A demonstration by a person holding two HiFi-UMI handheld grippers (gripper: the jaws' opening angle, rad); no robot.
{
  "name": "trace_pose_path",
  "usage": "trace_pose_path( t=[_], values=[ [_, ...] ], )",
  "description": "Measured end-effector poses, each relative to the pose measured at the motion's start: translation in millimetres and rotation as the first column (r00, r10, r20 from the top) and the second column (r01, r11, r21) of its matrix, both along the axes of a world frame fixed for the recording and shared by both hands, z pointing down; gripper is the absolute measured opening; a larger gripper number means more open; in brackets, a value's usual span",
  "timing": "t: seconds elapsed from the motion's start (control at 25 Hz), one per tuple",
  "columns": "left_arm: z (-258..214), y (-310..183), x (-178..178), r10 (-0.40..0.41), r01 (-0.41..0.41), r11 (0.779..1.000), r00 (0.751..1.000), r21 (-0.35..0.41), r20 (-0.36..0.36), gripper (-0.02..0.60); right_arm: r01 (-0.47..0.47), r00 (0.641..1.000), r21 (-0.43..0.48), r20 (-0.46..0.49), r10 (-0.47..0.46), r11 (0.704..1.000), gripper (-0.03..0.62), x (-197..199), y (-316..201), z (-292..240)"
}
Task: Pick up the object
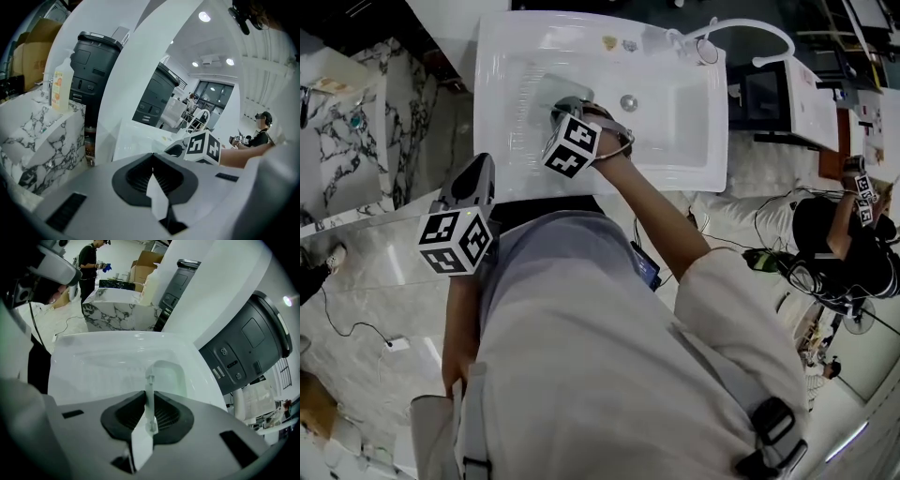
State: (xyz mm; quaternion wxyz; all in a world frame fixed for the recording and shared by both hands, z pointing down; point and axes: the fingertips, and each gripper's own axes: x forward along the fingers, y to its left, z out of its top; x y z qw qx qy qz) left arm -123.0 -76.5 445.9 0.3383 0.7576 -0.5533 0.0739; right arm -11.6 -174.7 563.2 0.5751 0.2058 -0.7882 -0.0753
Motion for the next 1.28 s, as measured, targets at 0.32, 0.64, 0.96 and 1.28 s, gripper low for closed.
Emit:
trace_pose_path(
  t=[0.32,0.64,0.96,1.28],
  values=[
    [-2,2,3,0.012,-0.012,1.000,1.000,0.002,0.005,0.002,-0.037,0.999,-0.003,0.032,0.037,0.999,0.057,5,12,-8],
    [-3,4,4,0.025,-0.025,1.000,1.000,0.004,0.005,0.001,-0.090,0.993,-0.035,0.069,0.092,0.995,0.057,12,25,-11],
    [1,0,6,0.043,-0.043,0.999,0.999,-0.002,-0.003,0.000,-0.151,0.980,-0.071,0.120,0.159,0.986,0.057,19,32,-18],
    [4,-5,9,0.069,-0.069,0.998,0.998,-0.010,-0.010,0.001,-0.220,0.953,-0.106,0.186,0.237,0.970,0.057,24,37,-29]
  ],
)
